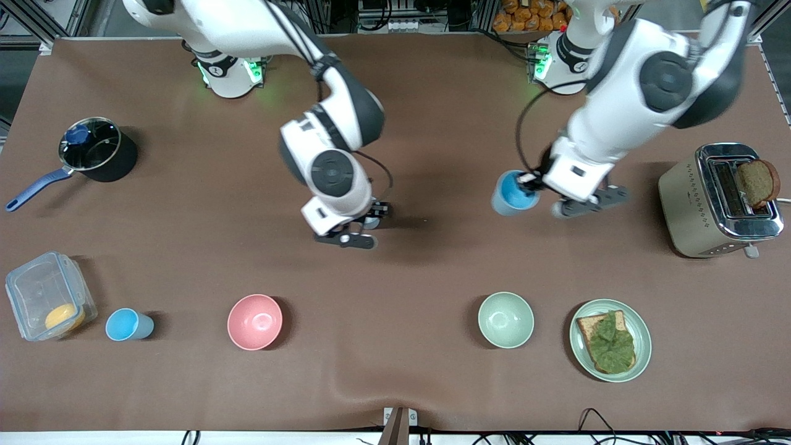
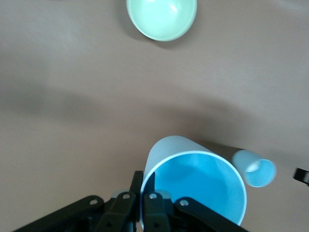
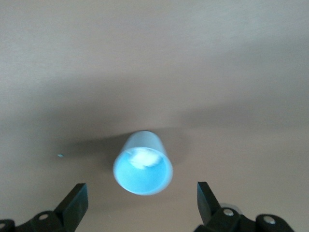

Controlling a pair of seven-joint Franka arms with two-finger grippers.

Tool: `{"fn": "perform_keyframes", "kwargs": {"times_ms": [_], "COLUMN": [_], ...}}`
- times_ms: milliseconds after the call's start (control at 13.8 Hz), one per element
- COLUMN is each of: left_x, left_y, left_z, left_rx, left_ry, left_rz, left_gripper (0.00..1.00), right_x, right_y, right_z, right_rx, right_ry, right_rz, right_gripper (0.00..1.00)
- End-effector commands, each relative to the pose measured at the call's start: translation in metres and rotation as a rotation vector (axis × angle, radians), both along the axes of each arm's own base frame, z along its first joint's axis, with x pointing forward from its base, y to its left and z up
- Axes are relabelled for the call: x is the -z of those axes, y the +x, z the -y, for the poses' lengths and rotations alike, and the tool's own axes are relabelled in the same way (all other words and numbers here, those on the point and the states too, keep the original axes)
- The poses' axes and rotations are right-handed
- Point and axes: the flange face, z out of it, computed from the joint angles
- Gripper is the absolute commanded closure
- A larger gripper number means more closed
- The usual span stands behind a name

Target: Stack blue cups with both arms

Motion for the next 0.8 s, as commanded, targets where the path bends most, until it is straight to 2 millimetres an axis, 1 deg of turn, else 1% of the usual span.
{"fn": "perform_keyframes", "kwargs": {"times_ms": [0,73,145,218,290,363,435,508,580,653,725], "left_x": [0.015,0.019,0.031,0.042,0.050,0.064,0.073,0.087,0.104,0.123,0.138], "left_y": [-0.017,-0.027,-0.030,-0.044,-0.048,-0.048,-0.052,-0.052,-0.058,-0.064,-0.065], "left_z": [0.059,0.083,0.099,0.131,0.156,0.180,0.212,0.238,0.260,0.274,0.278], "left_rx": [-0.082,-0.109,-0.154,-0.175,-0.211,-0.247,-0.294,-0.336,-0.359,-0.376,-0.386], "left_ry": [-0.039,-0.052,-0.068,-0.082,-0.086,-0.069,-0.064,-0.060,-0.041,-0.018,0.003], "left_rz": [-0.016,-0.015,-0.026,-0.018,0.007,0.013,0.019,0.026,0.047,0.065,0.083], "left_gripper": [1.00,1.00,1.00,1.00,1.00,1.00,1.00,1.00,1.00,1.00,1.00], "right_x": [-0.046,-0.054,-0.065,-0.075,-0.084,-0.098,-0.108,-0.118,-0.129,-0.138,-0.145], "right_y": [0.014,0.019,0.025,0.033,0.037,0.042,0.044,0.042,0.037,0.032,0.028], "right_z": [0.059,0.079,0.102,0.131,0.153,0.180,0.203,0.225,0.253,0.280,0.304], "right_rx": [0.018,0.011,0.006,-0.001,-0.019,-0.017,-0.003,0.022,0.055,0.058,0.028], "right_ry": [0.033,0.028,0.034,0.044,0.057,0.061,0.060,0.058,0.051,0.032,0.026], "right_rz": [-0.035,-0.044,-0.049,-0.057,-0.061,-0.049,-0.040,-0.030,-0.017,-0.002,0.008], "right_gripper": [0.00,0.00,0.00,0.00,0.00,0.00,0.00,0.00,0.00,0.00,0.00]}}
